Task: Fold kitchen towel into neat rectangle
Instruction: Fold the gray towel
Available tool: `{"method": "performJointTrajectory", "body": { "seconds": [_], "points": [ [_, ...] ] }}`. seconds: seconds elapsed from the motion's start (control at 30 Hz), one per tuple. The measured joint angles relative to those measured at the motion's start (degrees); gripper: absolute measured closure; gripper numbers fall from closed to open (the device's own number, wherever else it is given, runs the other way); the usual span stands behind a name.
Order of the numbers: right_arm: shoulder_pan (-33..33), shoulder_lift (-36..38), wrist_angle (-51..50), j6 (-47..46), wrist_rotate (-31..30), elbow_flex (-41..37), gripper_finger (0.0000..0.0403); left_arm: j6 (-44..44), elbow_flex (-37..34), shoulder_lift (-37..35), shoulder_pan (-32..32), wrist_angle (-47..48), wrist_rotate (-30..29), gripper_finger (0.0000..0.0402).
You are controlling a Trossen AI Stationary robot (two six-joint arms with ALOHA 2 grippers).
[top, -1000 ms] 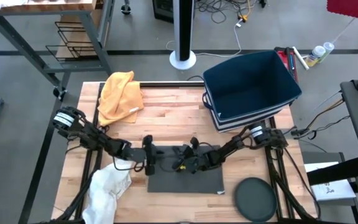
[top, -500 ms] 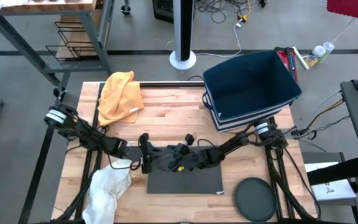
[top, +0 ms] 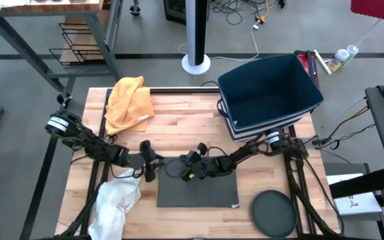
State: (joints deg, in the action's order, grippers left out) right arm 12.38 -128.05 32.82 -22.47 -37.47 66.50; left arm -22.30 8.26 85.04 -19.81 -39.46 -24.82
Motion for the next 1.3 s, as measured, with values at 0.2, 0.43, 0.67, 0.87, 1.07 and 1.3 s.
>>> {"method": "performJointTrajectory", "body": {
  "seconds": [0.2,0.43,0.67,0.87,1.07,1.3],
  "points": [
    [0.0,-0.1,1.3,4.2,1.9,4.9,0.0403,5.1,2.1,-3.4,0.0,0.0,0.9,0.0274],
    [0.0,-5.4,0.9,-0.1,2.9,6.5,0.0403,4.9,3.2,-10.5,-1.8,9.1,3.1,0.0274],
    [0.5,-4.1,0.0,1.4,2.9,5.2,0.0403,2.8,3.8,-9.2,-5.7,14.8,3.1,0.0273],
    [2.6,4.1,-3.5,12.2,3.3,4.6,0.0403,2.2,5.2,-1.9,-7.6,15.0,1.9,0.0273],
    [5.9,6.4,-7.2,15.1,8.4,3.2,0.0403,8.2,10.5,-1.8,-8.1,19.8,3.5,0.0273],
    [7.6,0.4,4.5,13.0,18.5,2.6,0.0403,11.4,16.3,-5.0,-14.2,19.7,2.4,0.0273]
  ]
}}
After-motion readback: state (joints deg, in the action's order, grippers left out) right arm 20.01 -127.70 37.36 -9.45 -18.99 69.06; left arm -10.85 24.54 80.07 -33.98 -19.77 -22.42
